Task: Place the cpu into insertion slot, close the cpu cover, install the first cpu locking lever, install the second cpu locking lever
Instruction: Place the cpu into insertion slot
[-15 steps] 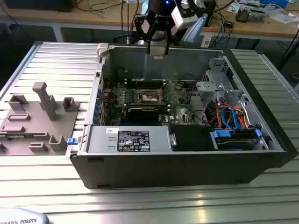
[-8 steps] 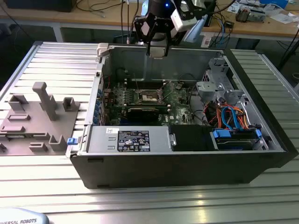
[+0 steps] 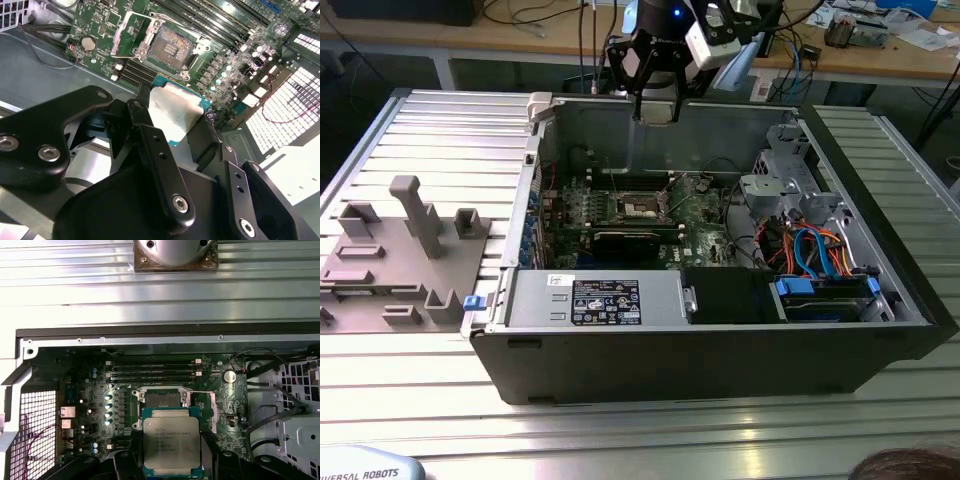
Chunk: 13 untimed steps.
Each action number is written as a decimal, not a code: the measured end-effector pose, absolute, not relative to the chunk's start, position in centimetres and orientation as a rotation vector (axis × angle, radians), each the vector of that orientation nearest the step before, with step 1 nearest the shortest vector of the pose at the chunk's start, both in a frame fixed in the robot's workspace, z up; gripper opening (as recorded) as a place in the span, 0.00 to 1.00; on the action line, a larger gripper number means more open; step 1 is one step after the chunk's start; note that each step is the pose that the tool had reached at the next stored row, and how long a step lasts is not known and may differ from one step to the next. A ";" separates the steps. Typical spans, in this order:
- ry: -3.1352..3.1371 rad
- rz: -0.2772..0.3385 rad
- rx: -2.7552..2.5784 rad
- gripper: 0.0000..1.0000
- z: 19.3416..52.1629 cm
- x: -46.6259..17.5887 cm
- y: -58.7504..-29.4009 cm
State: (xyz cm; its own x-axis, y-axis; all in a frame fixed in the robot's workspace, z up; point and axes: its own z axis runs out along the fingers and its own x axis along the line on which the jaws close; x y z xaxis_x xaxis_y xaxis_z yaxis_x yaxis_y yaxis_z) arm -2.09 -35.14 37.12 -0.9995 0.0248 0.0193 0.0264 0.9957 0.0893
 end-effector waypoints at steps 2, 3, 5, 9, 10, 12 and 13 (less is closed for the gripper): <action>-3.120 -0.140 -0.040 0.55 37.1 -2.1 -35.1; -3.120 -0.140 -0.040 0.55 37.1 -2.1 -35.1; -3.120 -0.140 -0.040 0.55 37.0 -2.1 -35.1; -3.120 -0.140 -0.040 0.55 36.9 -2.1 -35.1; -3.120 -0.140 -0.040 0.55 36.9 -2.1 -35.1; -3.120 -0.140 -0.040 0.55 36.8 -2.1 -35.1; -3.120 -0.140 -0.040 0.55 36.8 -2.1 -35.1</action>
State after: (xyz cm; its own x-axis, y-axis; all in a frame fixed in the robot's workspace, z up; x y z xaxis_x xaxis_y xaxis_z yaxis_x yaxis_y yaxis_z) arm -2.09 -35.14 36.79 -0.9995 0.0247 0.0193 0.0264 0.9957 0.0893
